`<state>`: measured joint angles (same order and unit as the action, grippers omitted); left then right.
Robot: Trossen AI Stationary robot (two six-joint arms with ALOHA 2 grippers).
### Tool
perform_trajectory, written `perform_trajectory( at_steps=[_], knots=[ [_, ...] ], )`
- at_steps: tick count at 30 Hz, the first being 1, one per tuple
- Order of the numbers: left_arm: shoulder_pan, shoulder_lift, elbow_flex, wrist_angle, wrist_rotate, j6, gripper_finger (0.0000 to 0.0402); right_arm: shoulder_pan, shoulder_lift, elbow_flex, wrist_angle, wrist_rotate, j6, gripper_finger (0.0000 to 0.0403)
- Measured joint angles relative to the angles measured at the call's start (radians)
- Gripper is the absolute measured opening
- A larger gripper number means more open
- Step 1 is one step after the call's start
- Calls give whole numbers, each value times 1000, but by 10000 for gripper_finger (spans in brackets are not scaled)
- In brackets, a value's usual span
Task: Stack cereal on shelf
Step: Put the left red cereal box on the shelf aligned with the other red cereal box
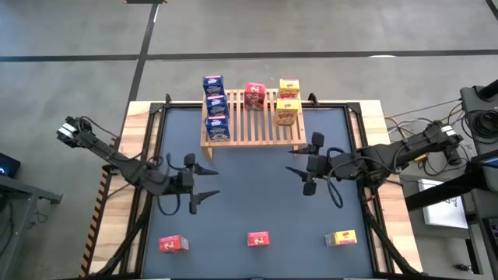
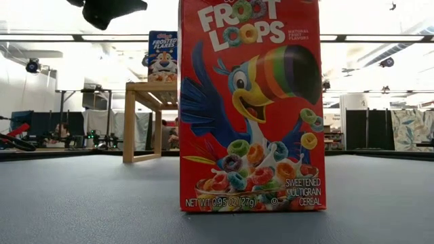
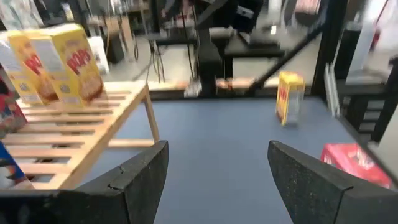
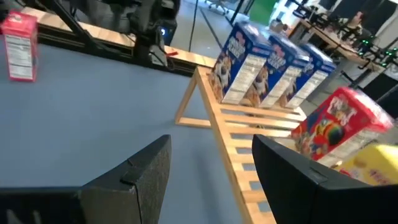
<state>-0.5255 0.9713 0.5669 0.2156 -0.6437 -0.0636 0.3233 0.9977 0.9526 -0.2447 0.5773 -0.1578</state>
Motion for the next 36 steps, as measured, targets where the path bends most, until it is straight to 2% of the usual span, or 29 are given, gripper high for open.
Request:
perform_trajectory(
  at_steps=[7,14,17,19,22,25,27,30,32,36],
  knots=[
    [6,125,277,-338,-30,-15,259,0,-30,-137,159,0,-23,215],
    [79,236,654,-772,-53,4,259,0,-30,-146,206,0,-52,215],
    [131,276,756,-884,-50,28,259,0,-30,-146,206,-3,-44,215],
    [152,289,780,-897,-19,49,259,2,-30,-148,206,-26,-22,215],
    [152,295,761,-867,29,74,259,27,-28,-157,204,-65,-1,215],
    [124,265,668,-779,30,65,259,67,-20,-166,206,-69,22,215],
    [109,237,581,-656,78,40,259,97,-8,-169,206,-69,37,215],
    [82,210,437,-461,255,-37,259,133,13,-169,205,-53,47,215],
    [45,208,342,-308,329,-93,259,146,21,-170,205,-53,54,215],
    [-37,239,190,-14,333,-162,259,151,37,-170,224,-4,66,215]
  ],
)
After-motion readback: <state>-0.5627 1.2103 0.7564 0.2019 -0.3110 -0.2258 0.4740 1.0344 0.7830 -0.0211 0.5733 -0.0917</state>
